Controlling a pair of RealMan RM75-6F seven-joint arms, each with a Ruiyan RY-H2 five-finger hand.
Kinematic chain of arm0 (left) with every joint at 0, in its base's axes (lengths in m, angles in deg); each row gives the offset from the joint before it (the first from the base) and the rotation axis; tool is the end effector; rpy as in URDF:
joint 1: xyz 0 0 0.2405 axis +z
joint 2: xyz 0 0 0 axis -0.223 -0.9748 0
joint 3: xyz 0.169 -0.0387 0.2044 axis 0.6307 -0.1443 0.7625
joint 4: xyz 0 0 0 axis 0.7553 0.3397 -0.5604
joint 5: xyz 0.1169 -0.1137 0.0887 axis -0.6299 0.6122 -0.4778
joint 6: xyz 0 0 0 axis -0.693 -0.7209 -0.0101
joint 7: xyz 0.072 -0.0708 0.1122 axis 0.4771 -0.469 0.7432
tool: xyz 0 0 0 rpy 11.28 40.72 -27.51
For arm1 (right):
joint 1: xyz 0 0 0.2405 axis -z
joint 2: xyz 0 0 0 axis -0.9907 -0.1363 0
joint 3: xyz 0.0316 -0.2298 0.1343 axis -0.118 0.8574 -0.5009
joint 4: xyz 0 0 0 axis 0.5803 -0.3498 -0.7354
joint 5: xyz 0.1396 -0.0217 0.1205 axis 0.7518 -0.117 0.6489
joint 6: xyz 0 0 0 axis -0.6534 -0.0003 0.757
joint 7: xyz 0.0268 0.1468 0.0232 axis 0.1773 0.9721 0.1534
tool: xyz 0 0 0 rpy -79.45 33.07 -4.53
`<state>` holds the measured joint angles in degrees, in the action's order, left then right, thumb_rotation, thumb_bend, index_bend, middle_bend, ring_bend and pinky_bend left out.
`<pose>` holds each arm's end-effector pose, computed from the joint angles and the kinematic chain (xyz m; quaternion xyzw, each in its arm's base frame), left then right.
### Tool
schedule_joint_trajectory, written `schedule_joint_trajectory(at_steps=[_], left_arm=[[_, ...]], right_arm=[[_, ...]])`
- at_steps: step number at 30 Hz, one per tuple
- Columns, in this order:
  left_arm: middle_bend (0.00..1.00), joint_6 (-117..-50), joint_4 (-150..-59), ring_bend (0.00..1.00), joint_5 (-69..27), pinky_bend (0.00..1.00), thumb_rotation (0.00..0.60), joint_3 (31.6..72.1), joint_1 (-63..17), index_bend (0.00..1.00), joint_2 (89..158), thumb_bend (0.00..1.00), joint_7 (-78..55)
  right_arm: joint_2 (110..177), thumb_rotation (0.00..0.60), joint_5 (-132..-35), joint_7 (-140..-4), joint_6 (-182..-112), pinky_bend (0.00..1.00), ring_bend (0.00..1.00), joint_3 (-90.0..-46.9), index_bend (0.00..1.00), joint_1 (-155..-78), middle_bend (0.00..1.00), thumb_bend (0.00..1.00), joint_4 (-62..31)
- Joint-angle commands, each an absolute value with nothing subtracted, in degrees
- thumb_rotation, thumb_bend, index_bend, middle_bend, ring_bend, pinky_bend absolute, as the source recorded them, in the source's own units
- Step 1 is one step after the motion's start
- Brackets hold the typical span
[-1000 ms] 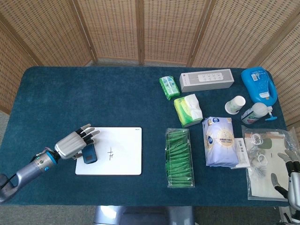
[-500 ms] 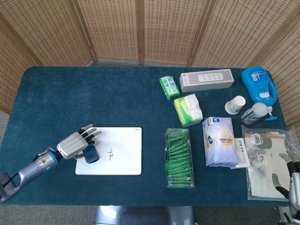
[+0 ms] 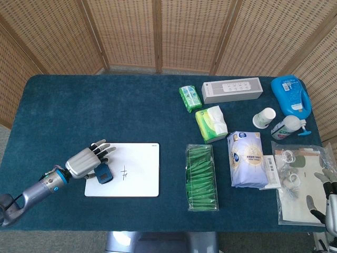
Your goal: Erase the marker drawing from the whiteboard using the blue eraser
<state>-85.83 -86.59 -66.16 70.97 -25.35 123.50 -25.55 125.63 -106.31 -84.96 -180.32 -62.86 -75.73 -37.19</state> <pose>-0.2633 0.3191 0.0422 -0.8822 -0.1898 -0.2961 0.3130 -0.3178 -0.1277 0.2073 0.5229 -0.3451 0.3540 0.6944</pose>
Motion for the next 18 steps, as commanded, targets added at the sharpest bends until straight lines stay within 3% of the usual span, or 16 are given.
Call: schedule_joint_trajectory(at_steps=[1, 18], left_arm=[[0.1, -86.66, -87.27, 0.0, -65.82, 0.0, 0.6, 70.38, -25.61, 0.62, 122.87, 0.29, -25.38], [0.13, -86.5, -91.89, 0.0, -64.18, 0.0, 0.6, 67.91, -27.76, 0.67, 118.68, 0.29, -20.57]], right_arm=[[125.69, 0.6, -106.4, -84.89, -180.31, 0.11, 0.03, -62.91, 0.25, -75.78, 0.21, 0.31, -37.13], [126.12, 0.6, -106.26, -83.44, -179.98, 0.11, 0.03, -62.92, 0.25, -75.74, 0.21, 0.32, -36.03]])
